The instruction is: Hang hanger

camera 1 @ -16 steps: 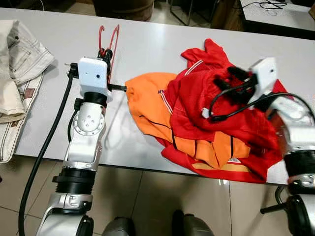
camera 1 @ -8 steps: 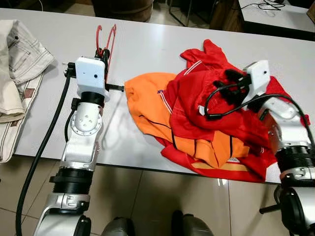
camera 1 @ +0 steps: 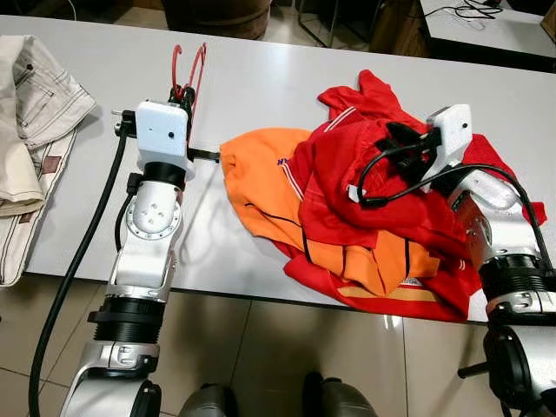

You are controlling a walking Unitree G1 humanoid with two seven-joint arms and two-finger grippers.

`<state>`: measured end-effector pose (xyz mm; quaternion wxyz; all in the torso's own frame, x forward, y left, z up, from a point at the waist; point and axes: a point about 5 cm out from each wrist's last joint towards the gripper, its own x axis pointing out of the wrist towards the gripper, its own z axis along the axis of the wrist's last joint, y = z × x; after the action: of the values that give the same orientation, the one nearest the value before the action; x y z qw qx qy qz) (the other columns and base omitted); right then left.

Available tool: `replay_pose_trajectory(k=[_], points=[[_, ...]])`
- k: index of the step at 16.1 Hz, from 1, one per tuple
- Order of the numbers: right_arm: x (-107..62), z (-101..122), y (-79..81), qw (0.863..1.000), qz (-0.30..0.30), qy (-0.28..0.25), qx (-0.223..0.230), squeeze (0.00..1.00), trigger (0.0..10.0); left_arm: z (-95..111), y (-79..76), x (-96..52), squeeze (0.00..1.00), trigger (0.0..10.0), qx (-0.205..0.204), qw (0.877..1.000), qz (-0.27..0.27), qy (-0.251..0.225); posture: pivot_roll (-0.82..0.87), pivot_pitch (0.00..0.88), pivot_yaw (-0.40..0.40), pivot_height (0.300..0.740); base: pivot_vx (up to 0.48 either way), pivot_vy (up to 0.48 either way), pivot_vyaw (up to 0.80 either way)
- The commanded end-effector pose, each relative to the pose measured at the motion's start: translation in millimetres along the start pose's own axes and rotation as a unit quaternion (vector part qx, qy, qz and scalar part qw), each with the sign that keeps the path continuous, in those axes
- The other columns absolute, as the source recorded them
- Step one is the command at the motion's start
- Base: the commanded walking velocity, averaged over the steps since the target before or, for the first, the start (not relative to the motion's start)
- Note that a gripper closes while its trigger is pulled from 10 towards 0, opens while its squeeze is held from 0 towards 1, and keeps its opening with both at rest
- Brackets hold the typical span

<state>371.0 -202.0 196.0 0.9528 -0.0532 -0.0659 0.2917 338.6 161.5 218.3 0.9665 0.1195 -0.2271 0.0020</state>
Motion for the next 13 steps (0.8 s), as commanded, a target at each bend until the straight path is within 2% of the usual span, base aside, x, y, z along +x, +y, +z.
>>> replay_pose_trajectory(k=[1,6,9,13], points=[[1.5,11.9,-3.2,1.000,-0.002,-0.026,-0.003,0.00,0.0,4.3,-2.2,-1.4,0.00,10.0,0.001,1.000,-0.004,-0.012,-0.10,0.141,-0.051,0.740,0.000,0.000,0.00],[-0.7,19.1,-6.9,0.999,-0.007,-0.050,-0.001,0.00,0.0,3.7,-5.1,-1.7,0.00,10.0,0.000,1.000,-0.007,-0.010,-0.12,0.154,-0.058,0.740,0.000,0.000,0.00],[-3.4,33.1,-12.6,0.997,-0.008,-0.074,-0.006,0.00,0.0,3.1,-5.2,-2.9,0.00,10.0,0.000,1.000,-0.006,-0.009,-0.11,0.149,-0.061,0.740,0.000,0.000,0.00],[-10.6,69.4,-25.5,0.992,-0.012,-0.119,-0.048,0.00,0.0,3.2,-3.7,-1.9,0.00,10.0,0.002,1.000,-0.004,-0.011,-0.12,0.141,-0.061,0.740,0.000,0.000,0.00]])
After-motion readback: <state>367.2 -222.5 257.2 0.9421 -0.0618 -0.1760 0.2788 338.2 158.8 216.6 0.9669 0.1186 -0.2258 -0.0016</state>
